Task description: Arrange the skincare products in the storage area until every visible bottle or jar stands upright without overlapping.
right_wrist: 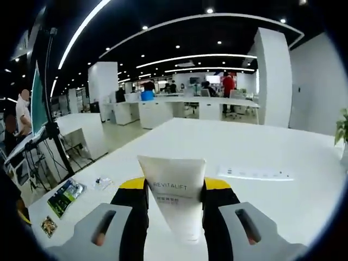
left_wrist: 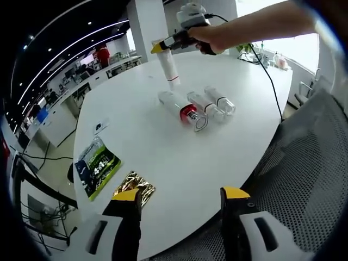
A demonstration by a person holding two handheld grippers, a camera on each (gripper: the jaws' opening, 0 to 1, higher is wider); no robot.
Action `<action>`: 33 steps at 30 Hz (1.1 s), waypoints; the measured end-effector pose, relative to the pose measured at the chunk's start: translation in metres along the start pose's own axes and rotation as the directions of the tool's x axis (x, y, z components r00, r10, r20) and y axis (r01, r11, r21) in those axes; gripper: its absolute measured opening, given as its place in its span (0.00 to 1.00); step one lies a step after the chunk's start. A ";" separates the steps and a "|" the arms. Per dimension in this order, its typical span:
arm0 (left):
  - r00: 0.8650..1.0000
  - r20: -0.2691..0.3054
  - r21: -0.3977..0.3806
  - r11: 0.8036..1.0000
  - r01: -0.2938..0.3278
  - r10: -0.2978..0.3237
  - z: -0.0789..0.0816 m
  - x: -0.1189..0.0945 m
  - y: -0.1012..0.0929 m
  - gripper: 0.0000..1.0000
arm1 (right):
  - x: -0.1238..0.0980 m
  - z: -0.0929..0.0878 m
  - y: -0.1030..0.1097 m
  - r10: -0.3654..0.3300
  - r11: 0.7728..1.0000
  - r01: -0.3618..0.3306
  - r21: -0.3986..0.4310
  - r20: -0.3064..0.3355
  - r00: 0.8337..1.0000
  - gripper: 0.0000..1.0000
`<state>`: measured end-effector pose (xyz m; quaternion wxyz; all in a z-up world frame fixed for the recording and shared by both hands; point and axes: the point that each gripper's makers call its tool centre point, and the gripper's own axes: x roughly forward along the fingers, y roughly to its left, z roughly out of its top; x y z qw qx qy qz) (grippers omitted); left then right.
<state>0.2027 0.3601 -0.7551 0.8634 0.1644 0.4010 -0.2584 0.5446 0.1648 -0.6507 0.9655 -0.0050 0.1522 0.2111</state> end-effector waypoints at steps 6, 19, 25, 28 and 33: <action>1.000 0.003 0.011 1.000 -0.009 0.009 0.001 -0.001 0.002 0.60 | 0.000 -0.005 -0.011 -0.077 0.997 0.076 0.031 0.028 0.997 0.36; 1.000 -0.011 0.014 1.000 -0.006 0.006 -0.002 0.000 0.001 0.60 | -0.007 0.000 -0.007 -0.091 0.996 0.090 0.010 0.056 0.994 0.42; 1.000 -0.012 0.015 1.000 -0.005 0.005 -0.002 0.000 0.001 0.60 | -0.015 0.001 -0.003 -0.079 0.997 0.078 0.003 0.063 0.995 0.51; 1.000 -0.011 0.017 1.000 -0.005 0.005 -0.002 0.000 0.001 0.60 | -0.023 0.000 0.000 -0.079 0.997 0.078 0.009 0.065 0.995 0.54; 1.000 -0.012 0.022 1.000 -0.004 0.004 -0.002 0.000 0.000 0.61 | -0.050 0.000 0.009 -0.069 0.998 0.068 0.008 0.076 0.995 0.58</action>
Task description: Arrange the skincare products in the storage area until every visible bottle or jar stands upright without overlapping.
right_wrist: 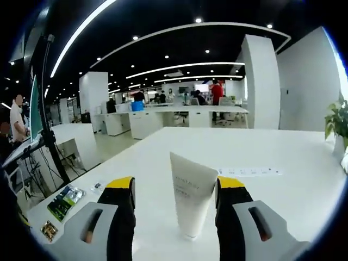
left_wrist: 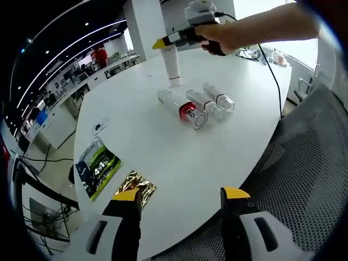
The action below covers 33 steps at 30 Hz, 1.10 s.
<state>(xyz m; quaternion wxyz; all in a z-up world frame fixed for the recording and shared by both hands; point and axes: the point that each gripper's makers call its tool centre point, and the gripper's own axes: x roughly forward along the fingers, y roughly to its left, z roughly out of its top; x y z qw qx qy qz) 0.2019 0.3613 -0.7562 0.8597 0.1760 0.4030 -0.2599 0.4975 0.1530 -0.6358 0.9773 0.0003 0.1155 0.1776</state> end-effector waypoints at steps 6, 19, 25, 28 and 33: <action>1.000 -0.005 0.012 1.000 0.008 -0.008 -0.001 0.000 -0.002 0.62 | -0.036 0.005 -0.005 -0.002 1.000 0.002 -0.025 0.013 1.000 0.62; 0.999 -0.039 0.051 0.998 0.034 -0.032 -0.007 0.002 -0.009 0.64 | -0.065 0.007 -0.010 0.033 0.995 -0.039 -0.092 -0.058 0.998 0.51; 0.999 -0.035 0.053 0.998 0.035 -0.033 -0.006 0.001 -0.009 0.63 | -0.034 0.031 -0.009 0.184 0.962 -0.213 -0.170 -0.172 0.968 0.42; 0.999 -0.034 0.052 0.998 0.034 -0.033 -0.006 0.001 -0.009 0.63 | -0.017 0.028 -0.014 0.249 0.937 -0.309 -0.163 -0.308 0.918 0.40; 0.999 -0.031 0.052 0.998 0.034 -0.032 -0.005 0.001 -0.009 0.63 | -0.007 0.025 -0.019 0.292 0.859 -0.442 -0.259 -0.463 0.837 0.31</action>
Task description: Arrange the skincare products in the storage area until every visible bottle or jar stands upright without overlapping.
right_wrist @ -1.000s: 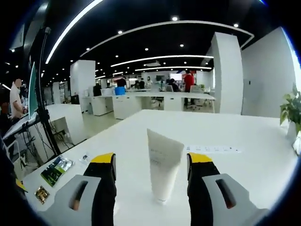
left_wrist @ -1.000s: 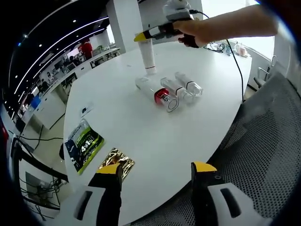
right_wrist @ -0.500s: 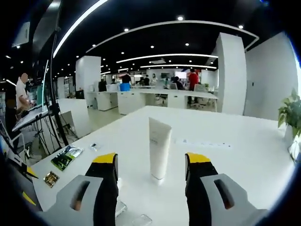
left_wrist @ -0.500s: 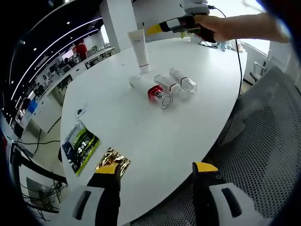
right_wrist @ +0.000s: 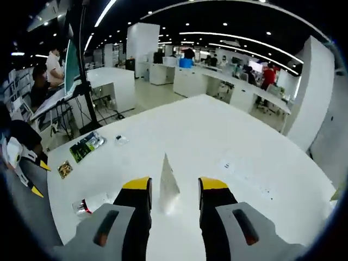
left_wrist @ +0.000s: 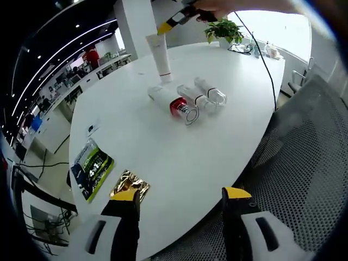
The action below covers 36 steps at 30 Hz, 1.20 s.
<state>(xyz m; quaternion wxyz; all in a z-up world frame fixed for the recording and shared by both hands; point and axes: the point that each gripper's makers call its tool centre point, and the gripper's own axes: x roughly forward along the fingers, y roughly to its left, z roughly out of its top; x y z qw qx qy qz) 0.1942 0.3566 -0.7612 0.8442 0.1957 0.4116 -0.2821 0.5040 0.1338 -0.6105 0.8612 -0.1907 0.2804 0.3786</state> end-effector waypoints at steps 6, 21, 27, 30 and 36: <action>1.000 -0.012 0.003 1.000 0.008 -0.008 -0.002 0.001 -0.002 0.63 | 0.006 -0.003 0.013 0.158 0.977 -0.180 -0.114 -0.181 0.971 0.19; 0.999 -0.034 0.007 1.000 0.016 -0.015 -0.006 0.002 -0.003 0.63 | 0.030 -0.012 0.007 0.211 0.849 -0.381 -0.367 -0.426 0.880 0.04; 0.999 -0.033 0.005 1.000 0.014 -0.014 -0.006 0.002 -0.002 0.63 | 0.030 -0.013 0.005 0.208 0.825 -0.407 -0.393 -0.458 0.864 0.04; 0.999 -0.035 0.006 1.000 0.015 -0.014 -0.006 0.003 -0.003 0.62 | 0.031 -0.012 0.003 0.193 0.801 -0.412 -0.435 -0.463 0.865 0.05; 0.999 -0.034 0.008 1.000 0.014 -0.014 -0.006 0.003 -0.002 0.62 | 0.034 -0.005 0.002 0.182 0.794 -0.394 -0.464 -0.436 0.881 0.14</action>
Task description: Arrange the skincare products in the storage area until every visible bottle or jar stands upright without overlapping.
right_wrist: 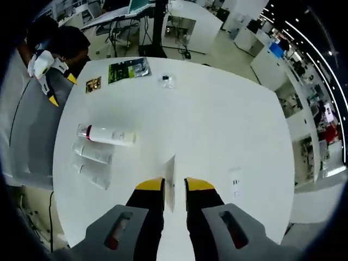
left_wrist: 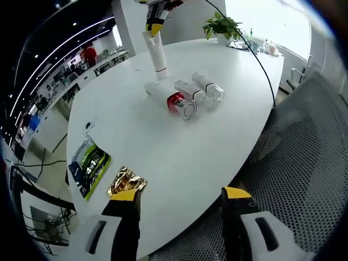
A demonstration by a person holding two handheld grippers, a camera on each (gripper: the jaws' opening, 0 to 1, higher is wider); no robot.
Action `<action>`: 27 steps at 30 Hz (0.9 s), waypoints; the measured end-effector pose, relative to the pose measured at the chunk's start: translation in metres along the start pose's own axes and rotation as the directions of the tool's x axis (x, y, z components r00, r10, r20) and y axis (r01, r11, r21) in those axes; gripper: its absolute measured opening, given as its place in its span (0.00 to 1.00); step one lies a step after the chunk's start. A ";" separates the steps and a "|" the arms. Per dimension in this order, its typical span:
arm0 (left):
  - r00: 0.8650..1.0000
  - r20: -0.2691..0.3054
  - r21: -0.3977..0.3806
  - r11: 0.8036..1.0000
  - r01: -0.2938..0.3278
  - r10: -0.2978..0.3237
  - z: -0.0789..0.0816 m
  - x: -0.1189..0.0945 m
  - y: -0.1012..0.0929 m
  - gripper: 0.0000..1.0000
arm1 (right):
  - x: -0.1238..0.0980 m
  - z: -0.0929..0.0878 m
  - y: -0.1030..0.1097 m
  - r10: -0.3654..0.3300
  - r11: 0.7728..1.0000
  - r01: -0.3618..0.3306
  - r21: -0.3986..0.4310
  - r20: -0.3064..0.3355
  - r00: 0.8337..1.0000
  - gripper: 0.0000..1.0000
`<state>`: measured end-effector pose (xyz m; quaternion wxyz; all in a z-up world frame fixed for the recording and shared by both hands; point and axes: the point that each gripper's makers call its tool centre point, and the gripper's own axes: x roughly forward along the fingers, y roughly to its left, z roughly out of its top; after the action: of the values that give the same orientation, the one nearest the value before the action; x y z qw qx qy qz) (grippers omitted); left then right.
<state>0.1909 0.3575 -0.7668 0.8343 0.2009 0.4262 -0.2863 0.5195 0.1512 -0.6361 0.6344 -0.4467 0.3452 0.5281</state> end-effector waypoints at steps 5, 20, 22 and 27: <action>1.000 0.001 0.000 1.000 0.000 0.000 0.000 0.000 0.000 0.62 | -0.006 0.002 -0.001 -0.021 1.000 0.021 0.014 0.020 1.000 0.22; 1.000 0.005 0.011 1.000 0.007 -0.007 0.001 0.000 -0.002 0.62 | -0.113 0.083 0.056 -0.305 0.884 -0.018 0.467 0.605 0.736 0.35; 1.000 0.002 0.012 1.000 0.009 -0.009 0.000 0.000 -0.003 0.62 | -0.124 0.080 0.065 -0.368 0.866 0.010 0.500 0.625 0.688 0.39; 1.000 0.003 0.006 1.000 0.028 -0.028 0.001 -0.001 -0.005 0.63 | -0.142 0.065 0.112 -0.526 0.759 -0.047 0.649 0.655 0.543 0.46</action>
<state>0.1876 0.3531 -0.7654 0.8303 0.1967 0.4268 -0.2997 0.3791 0.1652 -0.5056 0.8951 0.0232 0.0950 0.4350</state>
